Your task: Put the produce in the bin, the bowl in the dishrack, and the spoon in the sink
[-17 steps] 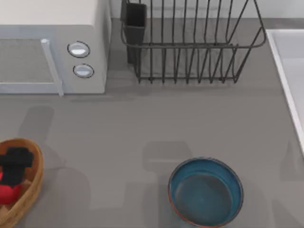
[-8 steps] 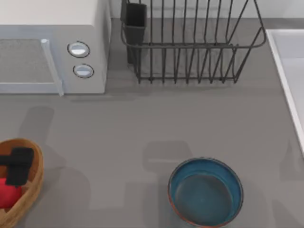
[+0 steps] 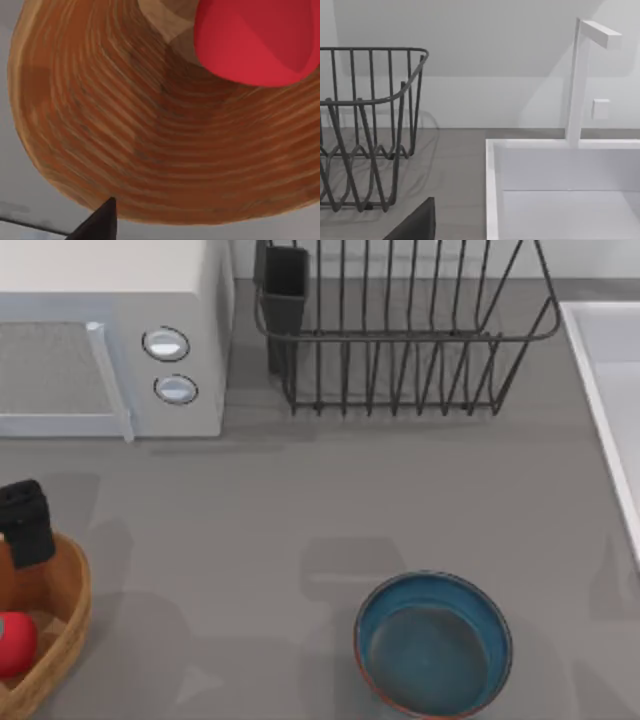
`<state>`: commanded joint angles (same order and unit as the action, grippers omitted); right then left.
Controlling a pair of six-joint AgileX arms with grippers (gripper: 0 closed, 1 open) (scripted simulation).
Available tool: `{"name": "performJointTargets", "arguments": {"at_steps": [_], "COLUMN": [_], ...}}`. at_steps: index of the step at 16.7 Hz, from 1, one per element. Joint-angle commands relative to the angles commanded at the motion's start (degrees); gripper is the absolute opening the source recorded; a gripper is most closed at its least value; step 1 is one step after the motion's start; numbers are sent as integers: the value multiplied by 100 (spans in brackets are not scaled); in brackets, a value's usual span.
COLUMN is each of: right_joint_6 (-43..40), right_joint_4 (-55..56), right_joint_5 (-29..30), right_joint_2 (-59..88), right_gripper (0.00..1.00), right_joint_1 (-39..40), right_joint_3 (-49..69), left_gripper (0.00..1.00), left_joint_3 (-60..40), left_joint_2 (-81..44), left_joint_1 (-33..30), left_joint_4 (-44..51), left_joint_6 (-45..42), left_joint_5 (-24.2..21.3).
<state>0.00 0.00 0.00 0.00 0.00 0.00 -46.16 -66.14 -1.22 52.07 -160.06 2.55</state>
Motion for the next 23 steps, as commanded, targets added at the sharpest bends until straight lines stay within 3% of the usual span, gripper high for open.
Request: {"name": "performJointTargets", "arguments": {"at_steps": [5, 16, 20, 23], "right_joint_6": [0, 0, 0, 0], "right_joint_4": [0, 0, 0, 0], "right_joint_5": [0, 0, 0, 0], "right_joint_2": [0, 0, 0, 0], "right_gripper": [100, 100, 100, 100], "right_joint_1": [0, 0, 0, 0], "right_joint_3": [0, 0, 0, 0], "left_gripper": [100, 100, 100, 100], "left_joint_3": [784, 3334, 4046, 4398], "left_joint_2": [1260, 4379, 5478, 6138], "left_joint_1": [283, 412, 301, 207], "left_joint_4": [-1234, -3732, -4471, -4903], "left_joint_6": [2923, 11820, 14145, 15287], "left_joint_5": [-1, -49, -145, -209]}}
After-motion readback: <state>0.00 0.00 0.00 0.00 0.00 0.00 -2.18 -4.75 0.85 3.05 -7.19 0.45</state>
